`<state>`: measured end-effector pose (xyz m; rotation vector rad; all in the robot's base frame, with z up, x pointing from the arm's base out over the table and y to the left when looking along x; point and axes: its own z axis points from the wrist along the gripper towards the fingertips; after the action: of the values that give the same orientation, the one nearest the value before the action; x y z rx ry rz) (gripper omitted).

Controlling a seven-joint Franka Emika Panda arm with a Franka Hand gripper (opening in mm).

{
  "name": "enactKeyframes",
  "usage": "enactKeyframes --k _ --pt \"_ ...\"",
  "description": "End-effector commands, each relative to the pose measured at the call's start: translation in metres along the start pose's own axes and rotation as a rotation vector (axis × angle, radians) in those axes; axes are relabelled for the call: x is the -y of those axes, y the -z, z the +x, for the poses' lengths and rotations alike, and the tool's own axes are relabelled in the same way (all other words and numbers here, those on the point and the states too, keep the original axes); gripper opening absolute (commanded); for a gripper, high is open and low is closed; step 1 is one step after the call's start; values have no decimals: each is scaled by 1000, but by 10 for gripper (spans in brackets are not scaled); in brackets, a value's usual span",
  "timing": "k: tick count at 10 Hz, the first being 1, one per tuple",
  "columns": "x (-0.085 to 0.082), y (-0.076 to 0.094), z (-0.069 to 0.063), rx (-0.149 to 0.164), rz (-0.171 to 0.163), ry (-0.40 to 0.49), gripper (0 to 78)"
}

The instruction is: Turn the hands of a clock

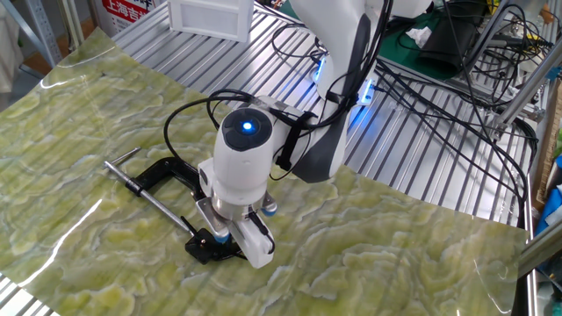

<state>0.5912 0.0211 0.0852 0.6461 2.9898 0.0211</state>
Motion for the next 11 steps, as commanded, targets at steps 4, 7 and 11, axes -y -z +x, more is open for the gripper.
enactKeyframes --k 4,7,11 --pt "-11 0 -19 22 19 -57 0" --pt "-14 -1 -26 26 21 -68 0" --pt "-18 -5 -34 35 24 -76 0"
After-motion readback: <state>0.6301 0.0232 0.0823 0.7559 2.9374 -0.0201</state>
